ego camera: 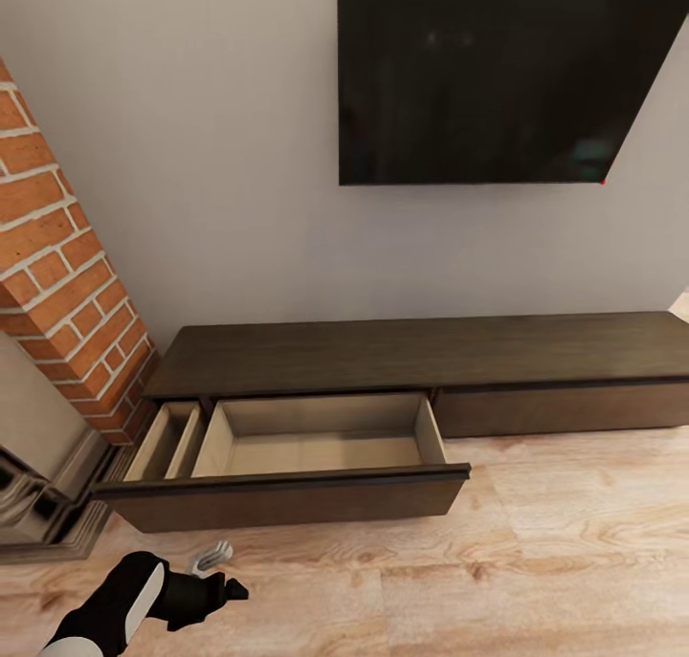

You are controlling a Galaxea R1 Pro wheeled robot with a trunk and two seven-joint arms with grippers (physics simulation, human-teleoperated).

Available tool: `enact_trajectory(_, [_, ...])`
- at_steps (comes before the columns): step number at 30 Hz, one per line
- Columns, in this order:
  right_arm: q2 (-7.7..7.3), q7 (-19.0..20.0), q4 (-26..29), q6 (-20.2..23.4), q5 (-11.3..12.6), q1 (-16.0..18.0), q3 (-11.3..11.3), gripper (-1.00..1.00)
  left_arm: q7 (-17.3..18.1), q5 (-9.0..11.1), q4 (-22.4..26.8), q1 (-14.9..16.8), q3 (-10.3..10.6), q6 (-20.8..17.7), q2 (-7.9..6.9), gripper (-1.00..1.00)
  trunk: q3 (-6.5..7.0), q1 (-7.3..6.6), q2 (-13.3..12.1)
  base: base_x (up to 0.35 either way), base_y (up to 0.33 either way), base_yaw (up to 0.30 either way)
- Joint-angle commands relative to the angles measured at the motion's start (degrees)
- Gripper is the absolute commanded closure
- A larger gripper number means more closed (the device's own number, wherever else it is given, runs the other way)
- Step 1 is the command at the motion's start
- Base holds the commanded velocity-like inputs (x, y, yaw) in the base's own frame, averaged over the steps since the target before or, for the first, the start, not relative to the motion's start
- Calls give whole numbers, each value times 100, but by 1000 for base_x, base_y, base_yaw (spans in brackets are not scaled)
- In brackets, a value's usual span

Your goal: Place each of the two pumpkins and all three candles from the living room inside a cabinet in the living room (use any cabinet), then make sure every cabinet is closed, and position the cauldron so it is next to a table in the living room.

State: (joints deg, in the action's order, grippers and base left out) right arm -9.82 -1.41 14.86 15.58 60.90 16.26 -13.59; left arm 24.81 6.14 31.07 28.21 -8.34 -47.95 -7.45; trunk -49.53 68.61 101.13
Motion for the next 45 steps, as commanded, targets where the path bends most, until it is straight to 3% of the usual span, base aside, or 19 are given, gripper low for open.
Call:
enact_trajectory(1, [7, -2, 0, -48, -3, 0, 1, -100, -9, 2, 5, 0, -9, 10, 3, -100, 0, 0, 0, 0, 0, 0])
enact_trajectory(5, [23, -7, -1, -122, -7, 0, 2, -100, -41, 8, 11, 0, -152, 178, 14, -100, 0, 0, 0, 0, -20, 0])
enact_trajectory(11, [33, -12, 0, -140, -17, 0, 3, -100, -61, 5, 13, 0, -211, 297, 21, -100, 7, 0, 0, -26, -204, 72])
enact_trajectory(20, [46, -26, -1, -143, -458, 0, -11, -100, -78, -15, 13, 0, -220, 330, 91, -100, 38, 0, 0, -198, -196, 256])
enact_trajectory(29, [57, -29, -1, -147, -498, 0, -12, -100, -81, -16, 13, 0, -220, 353, 101, -100, 68, 0, 0, -275, -48, 272])
enact_trajectory(40, [68, -33, 8, -173, -506, 0, -10, -100, -81, -27, 4, 0, -214, 529, 130, -100, 75, 0, 0, -28, -2, 280])
enact_trajectory(45, [80, -33, 8, -269, -547, 0, -5, -100, -195, -33, 4, 0, -209, 532, 171, -100, 165, -110, -201, -1, 0, 284])
